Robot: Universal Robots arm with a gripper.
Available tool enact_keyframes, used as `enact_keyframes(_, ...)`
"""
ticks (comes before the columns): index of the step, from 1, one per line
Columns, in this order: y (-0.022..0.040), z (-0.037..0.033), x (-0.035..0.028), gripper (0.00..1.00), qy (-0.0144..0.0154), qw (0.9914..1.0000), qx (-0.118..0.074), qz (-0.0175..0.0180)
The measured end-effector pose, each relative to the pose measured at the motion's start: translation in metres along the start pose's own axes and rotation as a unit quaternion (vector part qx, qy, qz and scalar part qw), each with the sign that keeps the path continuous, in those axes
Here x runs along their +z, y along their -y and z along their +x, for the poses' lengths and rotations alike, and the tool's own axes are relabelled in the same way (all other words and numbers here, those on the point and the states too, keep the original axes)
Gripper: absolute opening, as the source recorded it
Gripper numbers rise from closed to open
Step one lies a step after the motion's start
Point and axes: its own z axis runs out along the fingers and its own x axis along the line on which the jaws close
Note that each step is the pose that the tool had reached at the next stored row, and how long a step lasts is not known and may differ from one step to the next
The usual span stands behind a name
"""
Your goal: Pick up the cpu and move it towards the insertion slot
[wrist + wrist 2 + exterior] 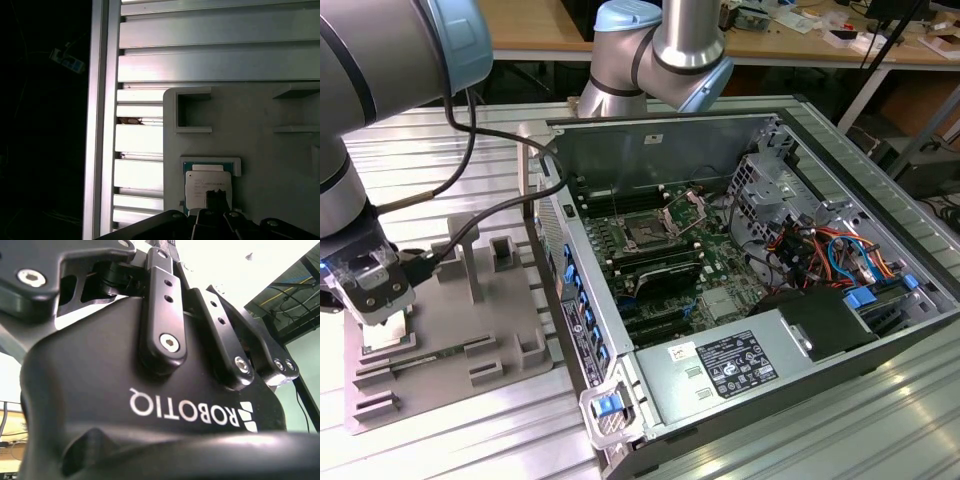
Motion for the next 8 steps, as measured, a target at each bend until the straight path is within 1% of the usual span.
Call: enact_keyframes(8,0.0001,0.0001,0.0031,0.11,0.0,1.0,0.0,-0.0001)
